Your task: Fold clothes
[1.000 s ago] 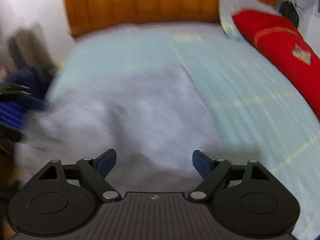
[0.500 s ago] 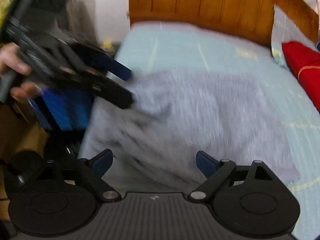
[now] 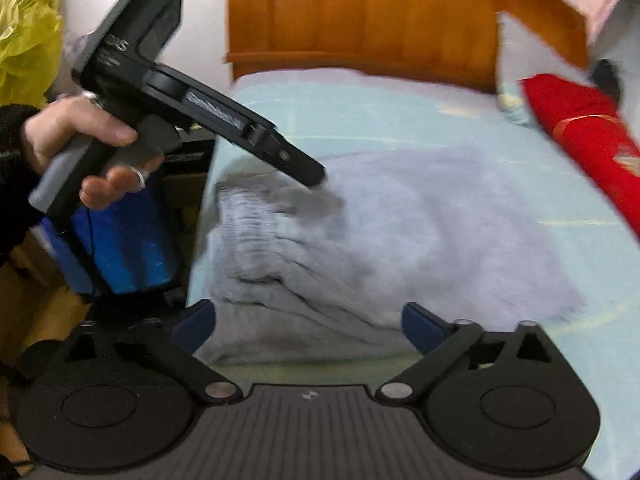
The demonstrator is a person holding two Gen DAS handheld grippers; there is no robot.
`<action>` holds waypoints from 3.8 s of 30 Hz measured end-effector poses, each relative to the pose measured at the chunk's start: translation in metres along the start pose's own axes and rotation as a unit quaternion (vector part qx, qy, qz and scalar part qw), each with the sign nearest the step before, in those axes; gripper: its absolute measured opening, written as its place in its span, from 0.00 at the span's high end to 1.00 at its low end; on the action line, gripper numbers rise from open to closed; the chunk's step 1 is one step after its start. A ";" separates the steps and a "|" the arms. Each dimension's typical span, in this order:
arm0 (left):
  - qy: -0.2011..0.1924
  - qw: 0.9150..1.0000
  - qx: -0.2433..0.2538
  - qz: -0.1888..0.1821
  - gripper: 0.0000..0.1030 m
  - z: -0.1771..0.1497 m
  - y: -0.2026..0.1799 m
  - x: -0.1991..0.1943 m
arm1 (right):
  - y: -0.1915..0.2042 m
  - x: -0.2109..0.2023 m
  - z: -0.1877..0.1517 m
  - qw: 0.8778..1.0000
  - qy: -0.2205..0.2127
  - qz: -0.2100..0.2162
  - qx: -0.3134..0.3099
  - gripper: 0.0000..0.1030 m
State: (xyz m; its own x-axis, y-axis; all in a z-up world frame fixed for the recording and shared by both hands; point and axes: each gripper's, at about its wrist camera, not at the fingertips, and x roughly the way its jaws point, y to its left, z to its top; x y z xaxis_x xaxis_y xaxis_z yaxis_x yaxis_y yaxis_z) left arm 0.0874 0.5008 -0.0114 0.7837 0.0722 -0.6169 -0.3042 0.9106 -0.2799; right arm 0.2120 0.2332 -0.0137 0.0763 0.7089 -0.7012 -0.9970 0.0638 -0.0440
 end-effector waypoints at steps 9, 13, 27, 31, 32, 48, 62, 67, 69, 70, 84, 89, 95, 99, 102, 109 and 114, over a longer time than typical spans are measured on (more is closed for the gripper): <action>0.047 0.999 0.020 -0.016 0.16 -0.003 -0.026 0.074 | -0.018 -0.076 -0.050 0.983 0.000 -0.083 0.162 0.00; 0.059 0.998 -0.011 -0.019 0.15 -0.004 -0.018 0.074 | -0.018 -0.112 -0.070 0.976 -0.008 -0.108 0.190 0.00; 0.077 0.995 -0.025 -0.059 0.14 0.013 -0.048 0.098 | -0.023 -0.147 -0.096 0.963 -0.035 -0.132 0.232 0.00; 0.049 0.998 -0.006 -0.039 0.14 0.035 -0.047 0.069 | -0.025 -0.153 -0.101 0.962 -0.041 -0.136 0.234 0.00; 0.039 0.999 -0.001 -0.025 0.14 0.039 -0.044 0.063 | -0.026 -0.153 -0.102 0.961 -0.042 -0.138 0.236 0.00; 0.029 0.999 0.017 0.036 0.12 0.022 -0.047 0.037 | -0.032 -0.155 -0.114 0.955 -0.042 -0.134 0.262 0.00; 0.058 0.994 0.068 0.054 0.01 -0.050 -0.069 0.017 | -0.017 -0.141 -0.119 0.956 -0.005 -0.117 0.269 0.00; 0.068 0.992 0.089 0.060 0.01 -0.047 -0.073 0.026 | -0.015 -0.146 -0.121 0.954 -0.009 -0.116 0.278 0.00; 0.071 0.992 0.090 0.059 0.01 -0.048 -0.072 0.029 | -0.014 -0.148 -0.122 0.952 -0.012 -0.116 0.281 0.00; 0.070 0.992 0.092 0.059 0.01 -0.049 -0.073 0.029 | -0.013 -0.149 -0.122 0.953 -0.013 -0.115 0.281 0.00; 0.011 0.986 0.133 0.099 0.01 -0.059 -0.106 -0.005 | -0.005 -0.168 -0.123 0.954 -0.031 -0.123 0.273 0.00; -0.043 0.986 0.114 0.114 0.01 -0.063 -0.128 -0.057 | -0.001 -0.178 -0.121 0.951 -0.050 -0.129 0.277 0.00; -0.058 0.990 0.066 0.109 0.01 -0.076 -0.151 -0.110 | 0.008 -0.181 -0.120 0.933 -0.079 -0.128 0.326 0.00; -0.038 0.990 0.040 0.133 0.01 -0.086 -0.164 -0.131 | 0.018 -0.187 -0.119 0.917 -0.119 -0.092 0.368 0.00; -0.036 0.987 0.033 0.154 0.01 -0.094 -0.171 -0.145 | 0.031 -0.192 -0.115 0.919 -0.143 -0.063 0.362 0.00; -0.021 0.985 0.005 0.172 0.01 -0.111 -0.174 -0.165 | 0.072 -0.188 -0.101 0.951 -0.100 -0.116 0.268 0.00; -0.013 0.985 -0.004 0.173 0.01 -0.119 -0.178 -0.170 | 0.090 -0.188 -0.096 0.958 -0.084 -0.136 0.236 0.00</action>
State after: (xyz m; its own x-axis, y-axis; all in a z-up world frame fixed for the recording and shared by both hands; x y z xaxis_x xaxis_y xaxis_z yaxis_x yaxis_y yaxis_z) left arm -0.0559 0.2785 0.0555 0.6459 0.3873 -0.6579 -0.5596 0.8264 -0.0628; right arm 0.1067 0.0383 0.0453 0.3732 0.7216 -0.5831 -0.8253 0.5453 0.1466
